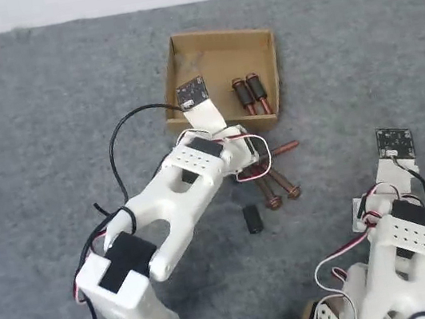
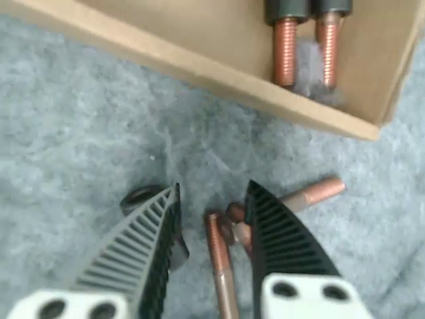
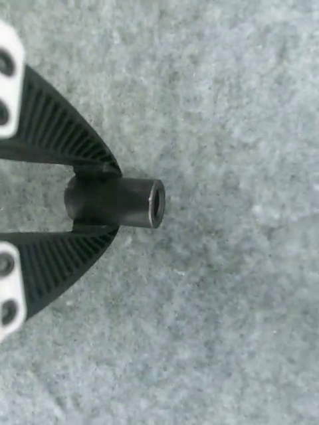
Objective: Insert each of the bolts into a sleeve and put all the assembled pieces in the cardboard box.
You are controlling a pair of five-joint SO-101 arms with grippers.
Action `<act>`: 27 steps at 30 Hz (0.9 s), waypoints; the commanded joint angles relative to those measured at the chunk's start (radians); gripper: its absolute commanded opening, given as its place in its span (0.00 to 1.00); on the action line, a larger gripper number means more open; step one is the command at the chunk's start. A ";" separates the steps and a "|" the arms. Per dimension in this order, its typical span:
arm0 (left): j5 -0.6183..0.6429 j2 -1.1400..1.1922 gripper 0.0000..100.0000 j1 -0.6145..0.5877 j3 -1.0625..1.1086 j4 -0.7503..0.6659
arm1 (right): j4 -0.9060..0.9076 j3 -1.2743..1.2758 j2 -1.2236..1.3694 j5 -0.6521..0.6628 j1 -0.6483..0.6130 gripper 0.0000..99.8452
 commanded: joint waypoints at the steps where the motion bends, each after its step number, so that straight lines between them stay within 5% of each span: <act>1: 0.012 -0.190 0.18 0.025 -0.038 0.089 | -0.015 -0.005 -0.031 0.012 -0.010 0.01; 11: 0.052 -0.160 0.18 0.163 0.134 -0.169 | -0.015 -0.005 -0.031 0.012 -0.012 0.01; 21: 0.133 0.046 0.19 0.157 -0.062 -0.043 | -0.015 -0.005 -0.031 0.012 -0.012 0.01; 27: 0.140 0.054 0.19 0.049 -0.102 -0.040 | -0.015 -0.005 -0.031 0.012 -0.013 0.01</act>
